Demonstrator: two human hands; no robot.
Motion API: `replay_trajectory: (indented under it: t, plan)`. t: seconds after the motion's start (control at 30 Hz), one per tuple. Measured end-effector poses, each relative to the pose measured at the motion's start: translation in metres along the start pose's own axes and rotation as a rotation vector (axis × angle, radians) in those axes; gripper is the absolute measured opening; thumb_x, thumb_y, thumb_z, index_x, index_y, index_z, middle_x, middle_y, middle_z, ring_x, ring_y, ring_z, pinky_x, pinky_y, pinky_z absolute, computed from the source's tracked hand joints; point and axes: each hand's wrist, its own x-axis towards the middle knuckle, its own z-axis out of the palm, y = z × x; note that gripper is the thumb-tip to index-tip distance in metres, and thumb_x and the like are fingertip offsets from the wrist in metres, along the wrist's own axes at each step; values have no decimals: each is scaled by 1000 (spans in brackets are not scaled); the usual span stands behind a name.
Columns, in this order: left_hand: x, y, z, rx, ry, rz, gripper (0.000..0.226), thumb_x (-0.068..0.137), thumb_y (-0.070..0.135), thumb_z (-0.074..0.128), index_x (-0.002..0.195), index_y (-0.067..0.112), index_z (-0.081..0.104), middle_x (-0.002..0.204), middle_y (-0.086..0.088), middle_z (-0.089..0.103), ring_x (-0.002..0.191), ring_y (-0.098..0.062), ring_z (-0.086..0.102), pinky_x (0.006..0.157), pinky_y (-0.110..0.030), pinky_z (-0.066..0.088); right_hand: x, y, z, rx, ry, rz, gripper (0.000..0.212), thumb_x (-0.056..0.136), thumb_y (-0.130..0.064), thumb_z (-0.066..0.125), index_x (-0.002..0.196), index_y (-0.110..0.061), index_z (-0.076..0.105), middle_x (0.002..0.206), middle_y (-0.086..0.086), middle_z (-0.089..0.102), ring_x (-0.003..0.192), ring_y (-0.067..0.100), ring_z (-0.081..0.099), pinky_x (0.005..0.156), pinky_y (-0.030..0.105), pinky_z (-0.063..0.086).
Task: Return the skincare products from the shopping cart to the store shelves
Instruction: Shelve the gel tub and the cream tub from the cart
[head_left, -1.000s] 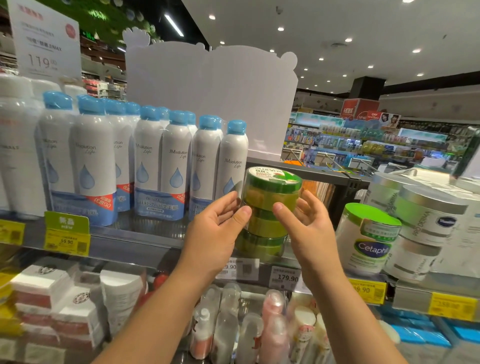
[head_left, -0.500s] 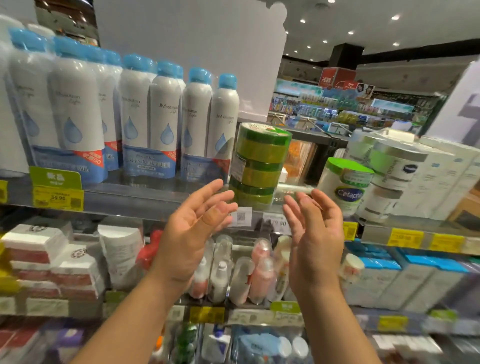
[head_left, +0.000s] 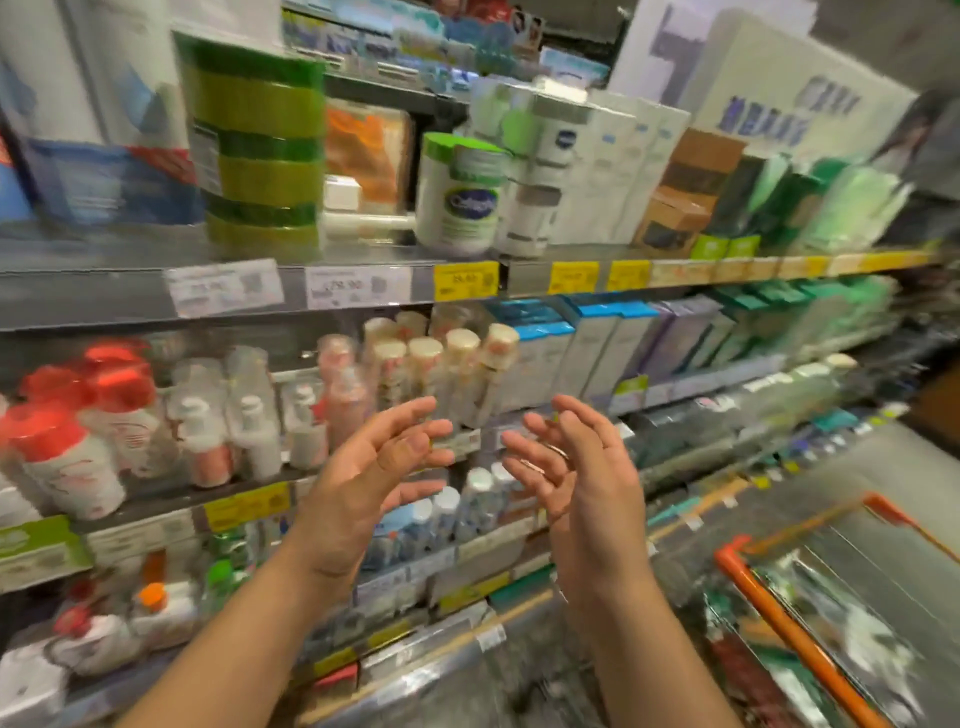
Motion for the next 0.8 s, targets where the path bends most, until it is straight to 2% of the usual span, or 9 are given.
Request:
replay_trajectory:
  t: [0.17,0.27,0.4,0.5,0.6,0.7,0.8]
  plan:
    - [3,-32,71,19,-121,-83,106,47,76,89,133,20,62,125,-7,73,111,-31,71,87,-43,58,-16,-18,-95,-18,160,-1,21,102,-23,56,120,-17,65,101,12,74,93,31,74,85,44,55]
    - [5,-55,131,15,-200,-133,108,42,74,91,130,18,64,122,-10,74,107,-31,72,87,-45,57,-26,-36,-158,-27,258,1,18,104,-21,54,118,-19,66,96,9,76,92,31,73,85,45,54]
    - [0,-87,220,24,-326,-199,111,38,73,92,129,17,63,119,-10,75,99,-27,73,83,-40,61,-42,-62,-247,-17,372,-11,20,105,-22,53,121,-18,65,103,13,76,89,28,73,75,38,54]
    - [-6,-112,284,47,-405,-244,106,38,73,92,125,19,65,116,-9,76,96,-25,73,84,-41,60,-57,-76,-308,-11,468,-21,20,104,-24,54,119,-20,66,103,12,78,93,30,75,78,40,55]
    - [-11,-133,338,96,-468,-285,90,51,67,89,125,20,66,117,-10,76,97,-26,75,85,-42,60,-71,-86,-361,15,556,-17,22,103,-27,56,121,-22,69,104,10,78,97,29,76,90,48,55]
    - [-16,-149,377,131,-521,-312,73,66,56,76,128,20,66,119,-8,75,105,-31,73,94,-50,58,-81,-91,-405,35,607,1,22,106,-28,55,121,-24,70,110,11,77,98,31,77,84,46,58]
    - [-19,-162,405,148,-520,-334,70,67,56,75,127,20,68,117,-8,75,105,-31,73,91,-48,58,-86,-94,-438,60,655,13,23,105,-29,56,123,-23,69,109,12,77,97,32,77,90,51,59]
